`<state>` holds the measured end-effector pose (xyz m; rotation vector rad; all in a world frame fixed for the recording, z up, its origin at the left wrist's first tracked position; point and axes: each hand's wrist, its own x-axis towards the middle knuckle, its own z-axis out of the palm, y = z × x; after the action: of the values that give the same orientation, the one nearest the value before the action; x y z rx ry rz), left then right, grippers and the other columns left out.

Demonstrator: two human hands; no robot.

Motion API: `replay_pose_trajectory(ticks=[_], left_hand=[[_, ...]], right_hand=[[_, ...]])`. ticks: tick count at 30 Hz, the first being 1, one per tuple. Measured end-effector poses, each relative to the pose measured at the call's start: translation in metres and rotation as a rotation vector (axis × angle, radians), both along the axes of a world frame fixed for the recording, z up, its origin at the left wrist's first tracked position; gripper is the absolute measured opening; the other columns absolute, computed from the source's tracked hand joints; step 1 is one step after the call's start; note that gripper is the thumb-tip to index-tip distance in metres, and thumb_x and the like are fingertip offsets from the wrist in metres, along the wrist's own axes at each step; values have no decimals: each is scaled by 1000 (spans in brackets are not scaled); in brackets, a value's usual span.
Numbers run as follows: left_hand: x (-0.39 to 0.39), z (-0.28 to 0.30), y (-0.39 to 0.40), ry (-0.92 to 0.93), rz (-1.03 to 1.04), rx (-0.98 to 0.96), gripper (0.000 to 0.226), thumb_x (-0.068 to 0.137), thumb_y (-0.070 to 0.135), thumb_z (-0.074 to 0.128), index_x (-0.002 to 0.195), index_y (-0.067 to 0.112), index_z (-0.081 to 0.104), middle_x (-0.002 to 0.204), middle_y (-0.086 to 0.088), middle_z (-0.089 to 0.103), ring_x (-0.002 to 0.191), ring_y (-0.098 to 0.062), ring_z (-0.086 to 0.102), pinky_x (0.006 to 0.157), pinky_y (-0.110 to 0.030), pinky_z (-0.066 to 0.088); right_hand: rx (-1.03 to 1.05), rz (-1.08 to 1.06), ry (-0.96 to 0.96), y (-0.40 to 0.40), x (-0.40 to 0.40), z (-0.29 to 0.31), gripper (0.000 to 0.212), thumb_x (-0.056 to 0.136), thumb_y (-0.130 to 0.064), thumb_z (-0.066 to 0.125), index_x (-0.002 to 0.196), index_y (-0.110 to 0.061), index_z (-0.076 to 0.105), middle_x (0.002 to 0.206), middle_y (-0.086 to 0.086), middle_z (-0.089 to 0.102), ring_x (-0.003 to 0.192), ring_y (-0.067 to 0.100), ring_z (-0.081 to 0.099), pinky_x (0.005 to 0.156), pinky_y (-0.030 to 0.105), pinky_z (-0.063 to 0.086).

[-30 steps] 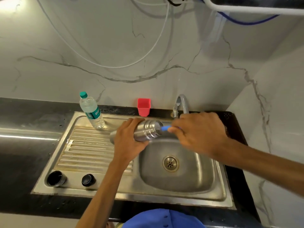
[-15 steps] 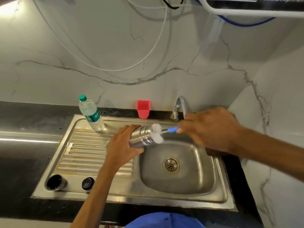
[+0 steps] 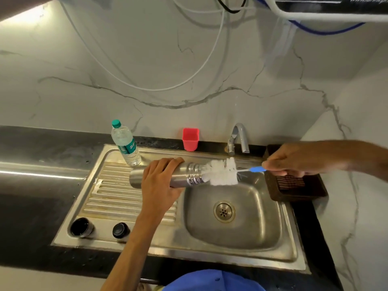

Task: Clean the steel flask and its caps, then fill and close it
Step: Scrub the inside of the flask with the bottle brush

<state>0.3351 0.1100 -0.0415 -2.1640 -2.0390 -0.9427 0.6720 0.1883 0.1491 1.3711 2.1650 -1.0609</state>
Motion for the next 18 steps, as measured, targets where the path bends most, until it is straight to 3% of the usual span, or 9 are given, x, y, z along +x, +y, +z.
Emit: replay_pose_trajectory(ticks=[3, 6, 9, 12, 13, 15, 17, 18], left_hand=[[20, 8, 4, -40, -103, 14, 73, 59, 25, 94, 127, 25, 66, 120, 3, 68, 108, -23, 60, 98, -40, 47], [18, 14, 6, -13, -189, 28, 72, 62, 34, 95, 127, 27, 66, 121, 4, 68, 108, -21, 62, 98, -41, 49], [-6, 16, 6, 17, -146, 15, 75, 59, 39, 97, 126, 27, 66, 116, 5, 69, 102, -21, 62, 91, -38, 49], [0, 19, 9, -18, -134, -4, 70, 59, 35, 96, 122, 26, 67, 113, 5, 68, 98, -22, 61, 87, -38, 48], [8, 20, 9, -31, -142, -8, 70, 59, 33, 96, 122, 25, 67, 114, 4, 68, 99, -22, 61, 88, -40, 50], [21, 22, 7, -24, -184, 0, 72, 58, 31, 96, 124, 26, 66, 118, 4, 68, 104, -21, 61, 94, -41, 51], [13, 25, 3, 31, -233, 7, 76, 59, 34, 97, 127, 28, 65, 120, 4, 69, 107, -21, 62, 97, -42, 50], [1, 26, 3, 53, -233, 13, 78, 59, 35, 98, 129, 27, 64, 121, 3, 69, 107, -22, 63, 97, -43, 50]], right_hand=[[151, 69, 121, -27, -30, -43, 51, 108, -47, 40, 76, -11, 57, 62, -6, 44, 55, 10, 40, 65, 34, 36], [232, 40, 191, -36, -40, -51, 56, 107, -53, 38, 84, -8, 61, 62, -5, 48, 53, 7, 42, 62, 34, 38], [629, 355, -122, -49, -32, -20, 48, 104, -63, 17, 104, -28, 51, 69, -5, 57, 58, 12, 51, 59, 30, 38], [835, 572, -186, -59, -35, -25, 25, 110, -51, 16, 118, -29, 25, 71, -2, 57, 53, 13, 53, 49, 30, 36], [850, 602, -200, -57, -41, -33, 20, 112, -46, 19, 119, -28, 25, 72, -2, 56, 54, 15, 54, 51, 34, 39], [781, 469, -141, -56, -50, -49, 25, 112, -44, 21, 121, -25, 35, 75, -2, 54, 57, 15, 49, 58, 38, 46], [563, 300, -18, -55, -45, -47, 64, 103, -59, 9, 119, -17, 53, 82, -1, 60, 65, 12, 46, 68, 39, 50], [387, 204, 73, -54, -39, -37, 77, 95, -68, 9, 108, -11, 60, 79, -1, 60, 67, 10, 44, 68, 37, 47]])
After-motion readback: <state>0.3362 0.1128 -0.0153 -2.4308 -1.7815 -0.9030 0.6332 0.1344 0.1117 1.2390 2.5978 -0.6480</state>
